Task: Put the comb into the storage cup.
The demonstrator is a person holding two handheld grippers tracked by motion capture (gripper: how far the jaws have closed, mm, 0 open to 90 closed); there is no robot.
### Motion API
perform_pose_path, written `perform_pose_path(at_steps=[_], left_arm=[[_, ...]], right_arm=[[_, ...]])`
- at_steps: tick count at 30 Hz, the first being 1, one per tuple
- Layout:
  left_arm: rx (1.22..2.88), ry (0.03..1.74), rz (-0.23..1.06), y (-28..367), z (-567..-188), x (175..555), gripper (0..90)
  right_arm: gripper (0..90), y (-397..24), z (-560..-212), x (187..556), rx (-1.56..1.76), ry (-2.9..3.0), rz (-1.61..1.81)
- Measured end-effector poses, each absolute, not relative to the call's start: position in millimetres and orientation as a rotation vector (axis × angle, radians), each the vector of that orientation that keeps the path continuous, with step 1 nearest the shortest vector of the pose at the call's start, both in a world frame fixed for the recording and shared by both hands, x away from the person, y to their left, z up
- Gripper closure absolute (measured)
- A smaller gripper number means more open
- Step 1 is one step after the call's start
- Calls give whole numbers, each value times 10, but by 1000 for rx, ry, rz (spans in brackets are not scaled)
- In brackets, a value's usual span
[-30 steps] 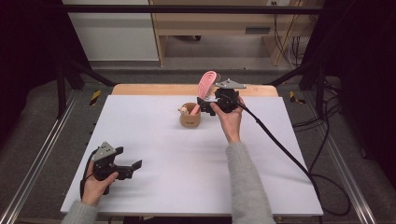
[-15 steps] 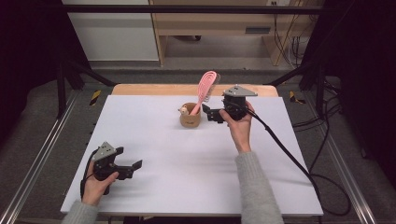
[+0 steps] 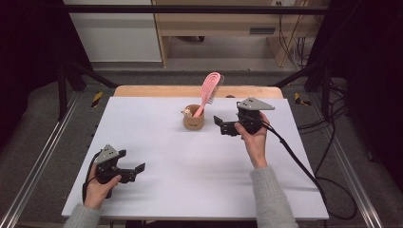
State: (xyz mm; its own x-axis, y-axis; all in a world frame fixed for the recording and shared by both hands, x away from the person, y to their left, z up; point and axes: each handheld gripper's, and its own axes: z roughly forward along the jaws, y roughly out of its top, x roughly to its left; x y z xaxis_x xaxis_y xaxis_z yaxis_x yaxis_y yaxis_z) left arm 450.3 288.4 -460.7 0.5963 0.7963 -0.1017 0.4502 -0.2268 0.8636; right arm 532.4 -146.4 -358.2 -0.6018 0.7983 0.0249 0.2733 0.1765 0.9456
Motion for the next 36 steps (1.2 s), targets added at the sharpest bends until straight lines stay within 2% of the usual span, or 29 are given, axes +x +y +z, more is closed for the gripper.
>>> perform_pose_path(at_steps=[14, 36], left_arm=[[1868, 988, 453, 2874, -4604, 4499, 6], [1869, 981, 451, 2867, -4600, 4496, 5]], right_arm=[[4, -1645, -3698, 5073, 952, 2015, 1446], [16, -2009, -4158, 4801, 999, 2064, 1461]])
